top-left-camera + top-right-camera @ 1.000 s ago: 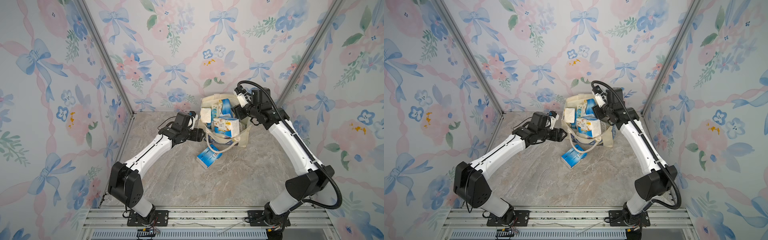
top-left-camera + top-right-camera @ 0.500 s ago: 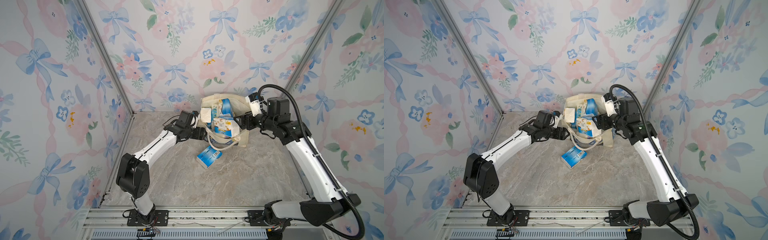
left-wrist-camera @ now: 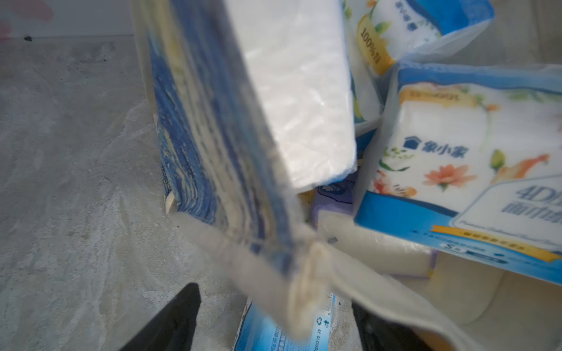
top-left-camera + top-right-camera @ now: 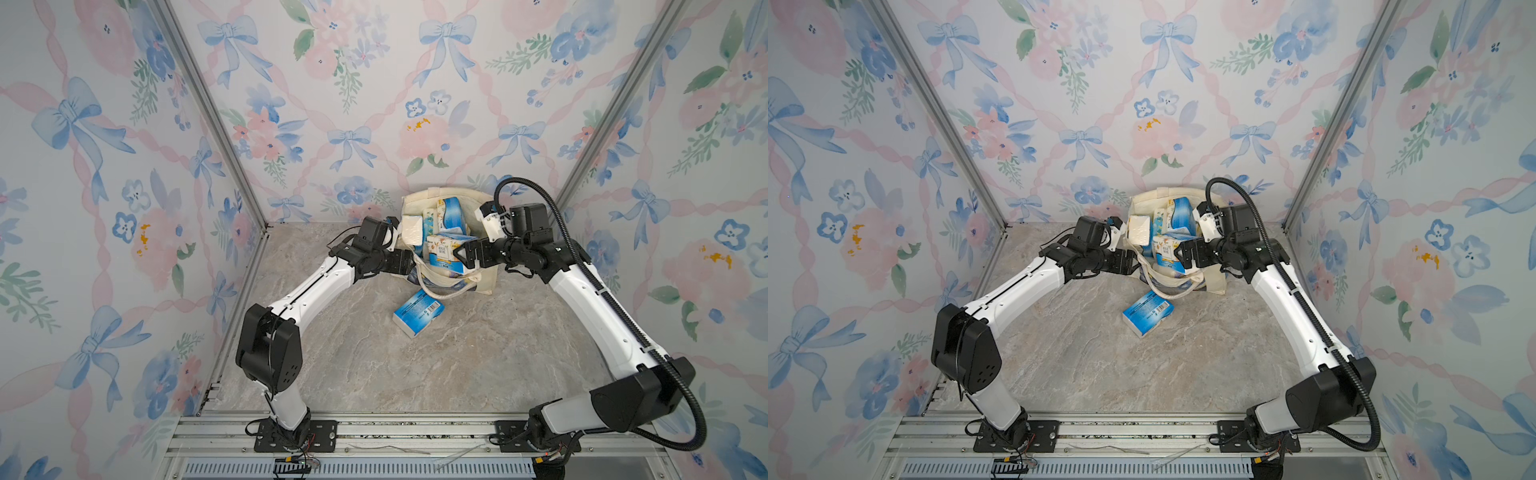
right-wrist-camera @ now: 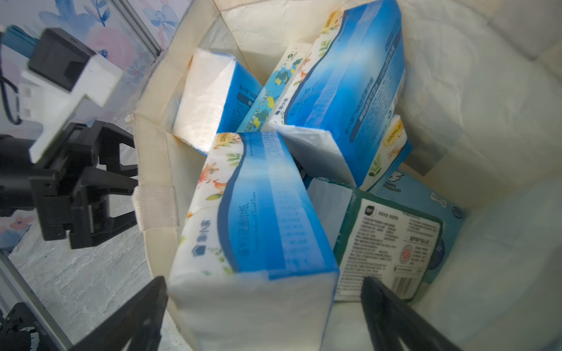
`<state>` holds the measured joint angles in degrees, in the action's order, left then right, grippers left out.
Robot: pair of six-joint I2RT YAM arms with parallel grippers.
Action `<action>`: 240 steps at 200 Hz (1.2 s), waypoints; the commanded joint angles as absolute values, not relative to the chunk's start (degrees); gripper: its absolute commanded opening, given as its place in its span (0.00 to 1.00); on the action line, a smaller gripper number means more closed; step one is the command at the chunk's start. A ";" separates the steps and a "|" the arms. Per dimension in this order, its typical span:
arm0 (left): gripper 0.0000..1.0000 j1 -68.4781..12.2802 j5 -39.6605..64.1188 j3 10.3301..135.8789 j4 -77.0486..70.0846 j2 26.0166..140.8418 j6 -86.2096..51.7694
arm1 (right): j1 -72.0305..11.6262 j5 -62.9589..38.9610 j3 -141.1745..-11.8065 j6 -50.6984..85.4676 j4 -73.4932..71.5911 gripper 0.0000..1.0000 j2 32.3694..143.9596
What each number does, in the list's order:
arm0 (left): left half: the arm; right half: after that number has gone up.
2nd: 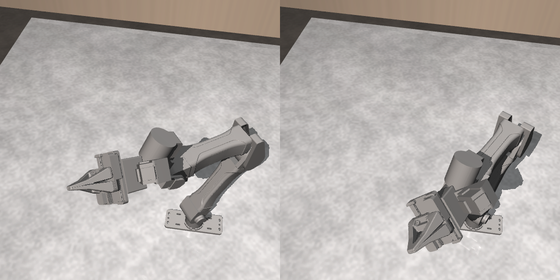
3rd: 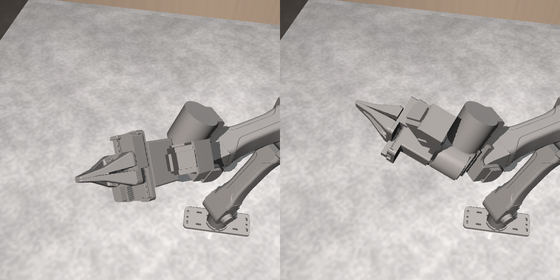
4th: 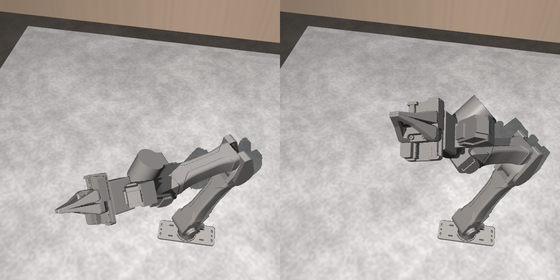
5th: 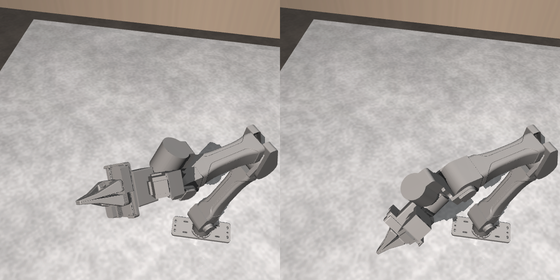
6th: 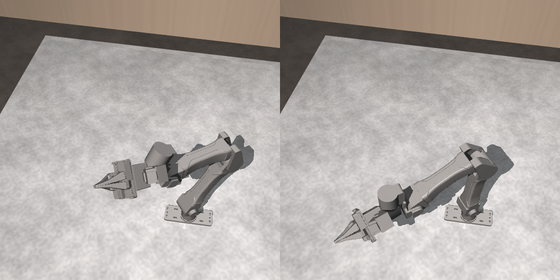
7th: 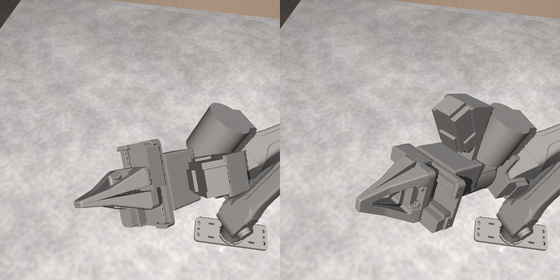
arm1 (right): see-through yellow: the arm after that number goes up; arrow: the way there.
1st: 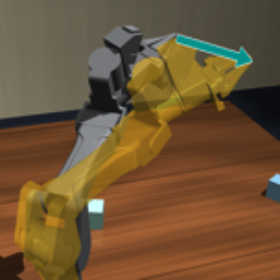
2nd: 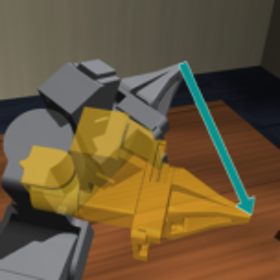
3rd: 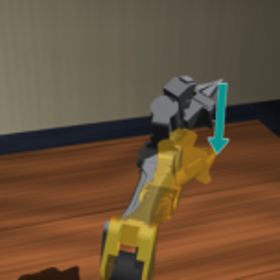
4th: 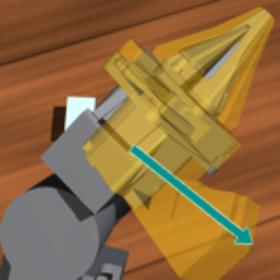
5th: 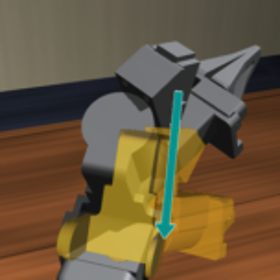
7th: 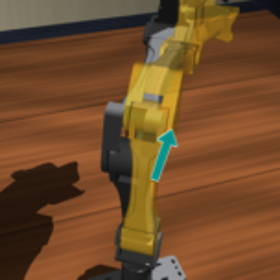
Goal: Put tissues into the canvas bag
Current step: Adjust the pack of facial tissues in the canvas bag.
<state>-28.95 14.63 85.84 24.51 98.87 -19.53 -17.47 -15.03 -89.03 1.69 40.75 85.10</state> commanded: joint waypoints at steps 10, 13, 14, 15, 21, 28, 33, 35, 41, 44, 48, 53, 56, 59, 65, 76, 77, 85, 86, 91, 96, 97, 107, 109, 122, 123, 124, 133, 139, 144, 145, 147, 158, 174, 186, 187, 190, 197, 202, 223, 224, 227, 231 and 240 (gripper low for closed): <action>0.81 -28.79 15.21 87.15 24.47 99.14 -18.11 | -17.83 -8.90 -94.57 0.90 45.30 0.74 89.62; 0.81 -28.77 15.25 87.24 24.54 99.22 -18.11 | -17.84 -7.85 -95.25 0.68 45.74 0.71 90.11; 0.81 -28.80 15.23 87.26 24.53 99.27 -18.11 | -17.80 -7.31 -95.39 0.61 45.90 0.70 90.27; 0.81 -28.77 15.22 87.27 24.57 99.29 -18.11 | -17.78 -6.73 -95.60 0.57 46.02 0.70 90.44; 0.81 -28.74 15.13 87.36 24.65 99.18 -18.03 | -17.58 -3.89 -96.60 0.25 46.54 0.67 91.25; 0.81 -28.76 15.12 87.41 24.68 99.28 -18.02 | -17.23 -0.76 -97.53 -0.04 46.62 0.63 92.26; 0.81 -28.67 15.12 87.43 24.68 99.32 -18.02 | -16.85 0.86 -98.12 -0.26 46.46 0.61 92.84; 0.81 -28.66 15.12 87.44 24.72 99.36 -18.02 | -16.69 1.47 -98.34 -0.31 46.31 0.61 93.11; 0.81 -28.66 15.12 87.54 24.75 99.25 -17.98 | -16.11 2.77 -99.09 -0.65 46.08 0.60 93.82; 0.81 -28.68 15.16 87.54 24.74 99.35 -17.94 | -15.82 3.27 -99.46 -0.72 45.97 0.59 94.20; 0.81 -28.65 15.12 87.58 24.73 99.40 -17.93 | -15.49 3.97 -100.00 -0.88 45.89 0.59 94.46; 0.81 -28.65 15.12 87.63 24.71 99.44 -17.93 | -15.11 4.64 -100.77 -1.03 45.95 0.59 95.23; 0.81 -28.69 15.12 87.62 24.71 99.43 -17.93 | -14.91 4.90 -101.21 -1.19 45.96 0.58 96.19; 0.81 -28.66 15.05 87.63 24.72 99.51 -17.93 | -14.72 5.18 -101.65 -1.25 46.00 0.58 96.65; 0.81 -28.62 14.95 87.63 24.80 99.40 -17.93 | -14.39 5.71 -102.44 -1.44 46.14 0.58 97.52; 0.81 -28.52 14.94 87.62 24.89 99.40 -17.93 | -13.99 6.53 -103.86 -1.79 46.51 0.58 99.07; 0.81 -28.50 14.94 87.62 24.84 99.40 -17.93 | -13.98 6.61 -103.96 -1.82 46.55 0.58 99.24; 0.81 -28.51 14.94 87.60 24.96 99.40 -17.93 | -13.76 6.61 -104.93 -1.99 47.22 0.58 100.33; 0.81 -28.49 14.94 87.57 24.96 99.32 -17.93 | -13.78 6.56 -105.02 -2.00 47.25 0.58 100.48; 0.81 -28.50 14.86 87.69 24.96 99.55 -17.93 | -13.78 6.18 -105.78 -2.24 48.08 0.55 101.21; 0.81 -28.39 14.94 87.70 24.89 99.47 -17.93 | -13.80 5.09 -106.46 -2.52 49.02 0.51 101.84; 0.81 -28.43 14.94 87.71 24.93 99.48 -17.93 | -13.80 4.78 -106.58 -2.62 49.21 0.50 101.99; 0.81 -28.45 14.85 87.71 25.02 99.57 -17.93 | -14.04 1.04 -107.18 -3.34 50.53 0.45 102.69; 0.80 -28.36 14.81 87.71 25.00 99.58 -17.93 | -14.06 0.33 -107.19 -3.36 50.56 0.44 102.80; 0.81 -28.26 14.77 87.85 25.00 99.75 -17.93 | -14.33 -4.24 -106.38 -3.58 50.41 0.37 102.62; 0.81 -28.24 14.77 87.87 25.03 99.75 -17.93 | -14.37 -4.58 -106.32 -3.59 50.39 0.36 102.55; 0.81 -28.18 14.77 87.88 25.04 99.84 -17.93 | -14.39 -4.75 -106.29 -3.60 50.37 0.35 102.56; 0.81 -28.23 14.85 88.06 24.98 99.98 -17.93 | -14.33 -8.21 -106.11 -3.54 50.50 0.33 102.40; 0.81 -28.22 14.98 88.30 25.08 100.14 -17.93 | -14.26 -10.61 -106.13 -3.56 50.65 0.33 102.29; 0.81 -28.22 15.03 88.45 25.13 100.30 -17.93 | -14.17 -12.61 -106.27 -3.55 50.93 0.33 102.22; 0.81 -28.22 15.03 88.48 25.18 100.29 -17.93 | -14.16 -13.12 -106.31 -3.58 50.99 0.33 102.22; 0.81 -28.24 15.03 88.54 25.21 100.35 -17.93 | -14.15 -13.91 -106.43 -3.60 51.05 0.33 102.22; 0.81 -28.22 15.09 88.90 25.24 100.54 -17.84 | -13.85 -18.02 -107.13 -3.30 51.28 0.33 102.26; 0.81 -28.18 15.03 89.20 25.38 100.72 -17.75 | -13.32 -21.75 -108.91 -2.68 52.11 0.33 103.35; 0.81 -28.21 15.03 89.38 25.39 100.61 -17.84 | -13.21 -20.95 -110.86 -2.47 53.38 0.33 104.90; 0.81 -28.21 15.03 89.38 25.35 100.58 -17.84 | -13.19 -20.71 -111.02 -2.46 53.50 0.33 105.05; 0.81 -28.23 14.99 89.43 25.35 100.56 -17.84 | -13.21 -19.87 -111.55 -2.45 53.86 0.33 105.49; 0.81 -28.26 14.79 89.53 25.40 100.30 -17.93 | -13.17 -17.86 -112.83 -2.42 54.89 0.33 106.74; 0.81 -28.27 14.70 89.63 25.32 100.21 -17.97 | -13.18 -16.48 -113.74 -2.32 55.65 0.32 107.56; 0.80 -28.15 13.43 89.78 25.25 98.44 -18.44 | -12.93 -11.81 -116.37 -1.67 57.42 0.31 110.26; 0.79 -28.18 13.31 89.80 25.28 98.31 -18.45 | -12.88 -11.66 -116.50 -1.67 57.49 0.31 110.37; 0.79 -28.19 12.91 89.85 25.29 98.03 -18.58 | -12.87 -11.22 -116.79 -1.58 57.72 0.31 110.59; 0.78 -28.13 12.16 89.99 25.31 97.64 -18.71 | -12.92 -10.67 -117.07 -1.54 57.96 0.31 110.92; 0.76 -28.05 10.42 90.41 25.07 96.81 -18.97 | -12.92 -9.83 -117.86 -1.66 58.60 0.31 111.54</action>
